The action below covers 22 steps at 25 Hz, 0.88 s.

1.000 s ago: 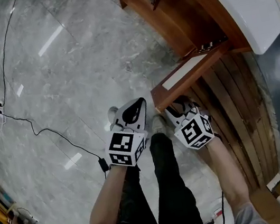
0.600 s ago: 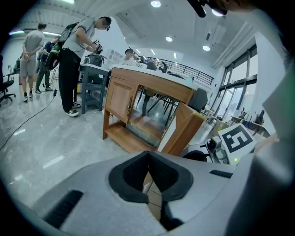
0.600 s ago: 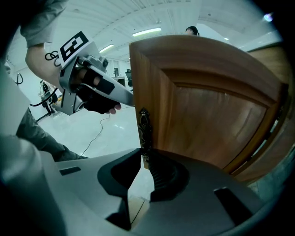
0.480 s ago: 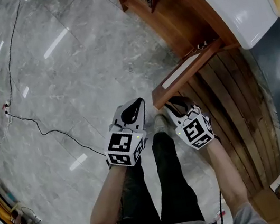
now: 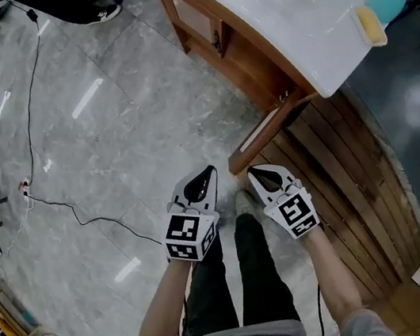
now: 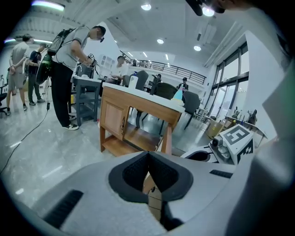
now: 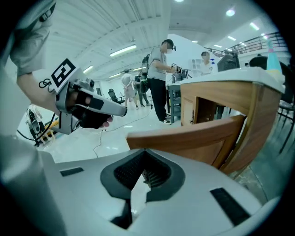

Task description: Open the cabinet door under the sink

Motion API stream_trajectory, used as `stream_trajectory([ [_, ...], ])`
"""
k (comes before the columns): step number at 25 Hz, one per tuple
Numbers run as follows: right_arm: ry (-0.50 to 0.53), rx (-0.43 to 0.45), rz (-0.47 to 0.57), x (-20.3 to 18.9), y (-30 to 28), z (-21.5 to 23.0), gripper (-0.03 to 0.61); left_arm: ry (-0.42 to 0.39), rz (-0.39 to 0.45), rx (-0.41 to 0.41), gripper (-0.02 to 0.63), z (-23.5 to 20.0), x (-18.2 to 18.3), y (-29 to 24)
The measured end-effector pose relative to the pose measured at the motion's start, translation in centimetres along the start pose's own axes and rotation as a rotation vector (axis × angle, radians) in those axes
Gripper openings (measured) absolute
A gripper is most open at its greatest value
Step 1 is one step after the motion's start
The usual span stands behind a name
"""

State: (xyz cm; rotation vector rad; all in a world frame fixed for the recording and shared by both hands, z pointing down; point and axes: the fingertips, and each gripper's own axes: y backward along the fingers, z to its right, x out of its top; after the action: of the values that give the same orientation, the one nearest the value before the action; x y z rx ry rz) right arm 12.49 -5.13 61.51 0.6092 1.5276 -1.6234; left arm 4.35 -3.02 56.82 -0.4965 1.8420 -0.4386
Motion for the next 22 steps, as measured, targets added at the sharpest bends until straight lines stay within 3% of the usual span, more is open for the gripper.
stream_trajectory([
  [7, -0.065, -0.082, 0.127, 8.4, 4.1, 1.0, 0.009, -0.041, 0.045, -0.041, 0.009, 2.4, 7.1, 3.0],
  [15, -0.073, -0.164, 0.283, 18.0, 9.4, 1.4, 0.009, -0.114, 0.165, -0.060, 0.009, 4.8, 16.1, 7.9],
  [22, -0.090, -0.188, 0.389, 24.0, 14.1, -0.3, 0.009, -0.155, 0.239, -0.071, 0.008, 7.1, 21.3, 12.1],
])
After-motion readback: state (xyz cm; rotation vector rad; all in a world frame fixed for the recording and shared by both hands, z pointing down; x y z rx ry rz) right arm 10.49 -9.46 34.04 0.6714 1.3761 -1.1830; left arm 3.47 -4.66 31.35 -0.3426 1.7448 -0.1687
